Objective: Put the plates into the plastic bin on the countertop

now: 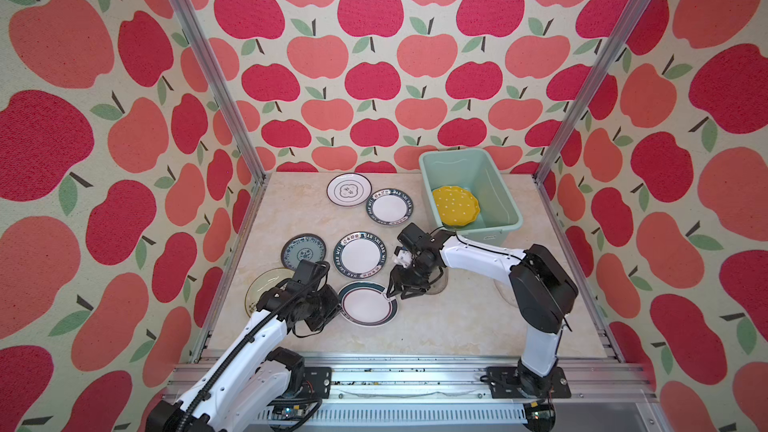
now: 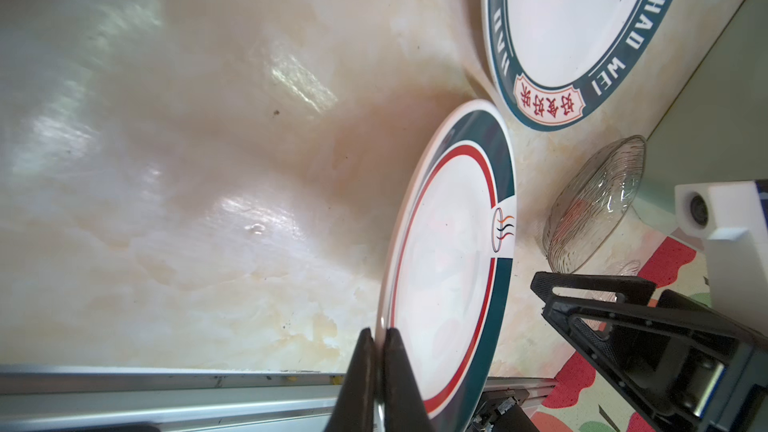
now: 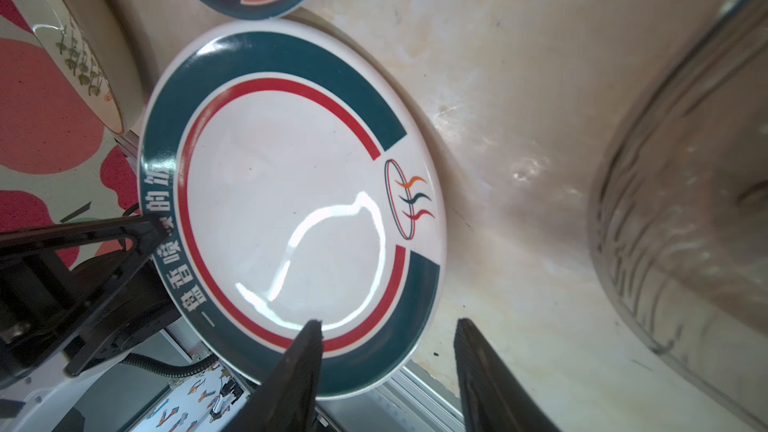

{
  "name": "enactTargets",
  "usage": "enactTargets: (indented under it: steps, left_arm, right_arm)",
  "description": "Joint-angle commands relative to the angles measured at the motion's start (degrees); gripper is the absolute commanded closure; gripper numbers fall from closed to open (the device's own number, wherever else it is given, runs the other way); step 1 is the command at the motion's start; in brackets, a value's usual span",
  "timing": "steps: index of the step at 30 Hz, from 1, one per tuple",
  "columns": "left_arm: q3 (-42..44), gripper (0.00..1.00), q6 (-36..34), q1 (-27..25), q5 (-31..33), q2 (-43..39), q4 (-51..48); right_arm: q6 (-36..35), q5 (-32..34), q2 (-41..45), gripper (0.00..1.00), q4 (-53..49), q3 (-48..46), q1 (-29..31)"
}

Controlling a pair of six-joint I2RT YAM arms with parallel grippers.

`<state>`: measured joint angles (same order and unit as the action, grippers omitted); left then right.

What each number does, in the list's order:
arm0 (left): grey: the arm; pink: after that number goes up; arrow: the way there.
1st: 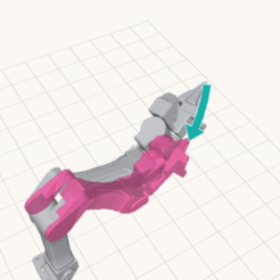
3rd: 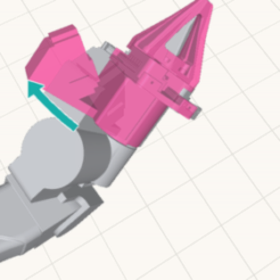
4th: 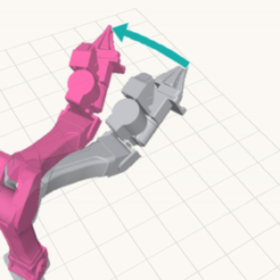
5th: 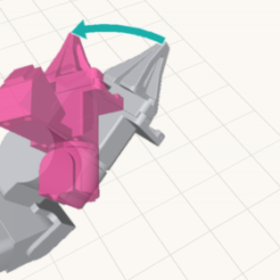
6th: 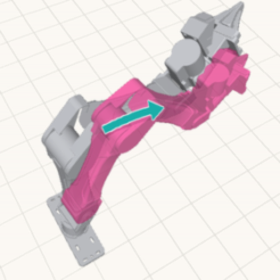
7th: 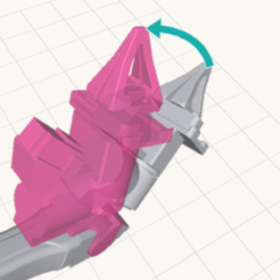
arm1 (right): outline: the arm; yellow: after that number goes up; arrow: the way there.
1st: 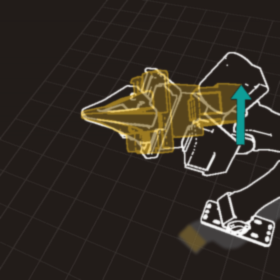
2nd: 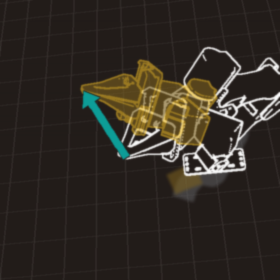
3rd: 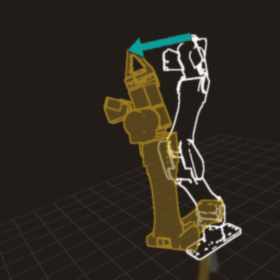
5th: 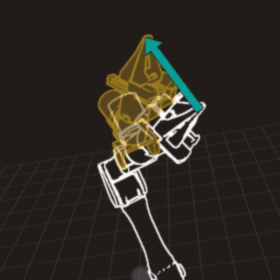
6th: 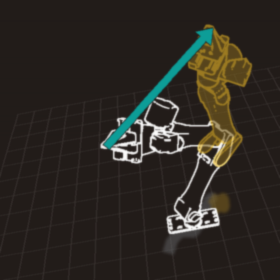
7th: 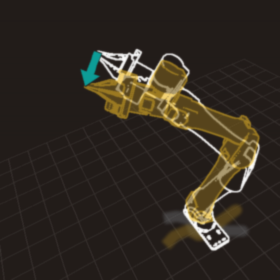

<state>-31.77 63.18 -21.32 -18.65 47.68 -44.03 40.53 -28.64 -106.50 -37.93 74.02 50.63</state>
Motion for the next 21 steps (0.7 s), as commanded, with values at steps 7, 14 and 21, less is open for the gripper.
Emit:
enactTargets:
  steps: [7, 14, 21]
  left_arm:
    - [0.83, 1.0, 4.49, 0.4, -1.44, -4.16, -1.58]
    - [0.4, 1.0, 4.76, 0.4, -2.94, -5.82, -2.42]
    - [-0.64, 1.0, 5.9, 0.38, -3.32, -7.68, -2.75]
  right_arm:
    - [4.97, 2.05, 8.47, 0.42, 0.77, -1.07, 0.08]
    - [11.87, 1.78, 13.83, 0.42, 7.08, -6.32, -0.51]
    - [18.88, 2.2, 17.18, 0.42, 13.05, -11.89, -1.24]
